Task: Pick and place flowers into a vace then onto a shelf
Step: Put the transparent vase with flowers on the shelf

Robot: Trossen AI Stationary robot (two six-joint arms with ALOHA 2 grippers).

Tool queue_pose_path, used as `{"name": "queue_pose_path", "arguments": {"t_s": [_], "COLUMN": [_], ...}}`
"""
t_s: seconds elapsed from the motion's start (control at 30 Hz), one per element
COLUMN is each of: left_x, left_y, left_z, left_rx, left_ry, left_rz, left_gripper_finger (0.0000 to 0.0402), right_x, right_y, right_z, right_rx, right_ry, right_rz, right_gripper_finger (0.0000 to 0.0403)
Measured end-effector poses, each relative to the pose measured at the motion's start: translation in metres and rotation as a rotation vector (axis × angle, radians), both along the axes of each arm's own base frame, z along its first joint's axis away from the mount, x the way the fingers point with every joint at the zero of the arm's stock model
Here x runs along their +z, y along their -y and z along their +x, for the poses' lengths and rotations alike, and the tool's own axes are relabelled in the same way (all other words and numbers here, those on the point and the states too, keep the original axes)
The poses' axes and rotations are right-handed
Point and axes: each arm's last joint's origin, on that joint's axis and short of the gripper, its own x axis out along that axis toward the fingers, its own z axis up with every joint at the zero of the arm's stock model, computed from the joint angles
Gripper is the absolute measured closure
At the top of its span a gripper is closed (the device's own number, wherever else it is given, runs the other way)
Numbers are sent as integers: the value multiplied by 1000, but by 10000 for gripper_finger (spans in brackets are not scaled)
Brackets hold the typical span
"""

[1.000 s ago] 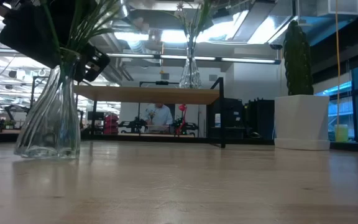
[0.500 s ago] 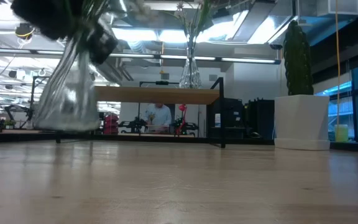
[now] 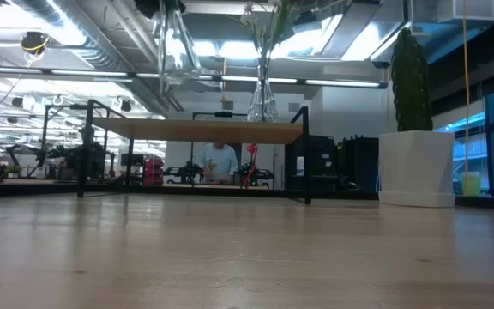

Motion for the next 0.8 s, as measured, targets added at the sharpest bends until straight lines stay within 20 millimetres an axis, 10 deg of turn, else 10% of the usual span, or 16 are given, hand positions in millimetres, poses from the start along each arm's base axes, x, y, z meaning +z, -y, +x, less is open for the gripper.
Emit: {"name": "queue_pose_path", "arguments": {"t_s": [0.3, 0.8], "left_x": [31, 15], "left_y": [-49, -126], "left_z": [-18, -26], "left_rx": [266, 435], "left_ry": [7, -99], "left_rz": [20, -83], "left_gripper_finger": [255, 251], "right_x": [-1, -1], "right_y": [10, 16], "right_z": [7, 11], "right_rx": [2, 39], "right_ry": [-23, -40], "right_rz": [29, 24], "right_gripper_finger": [217, 217]}}
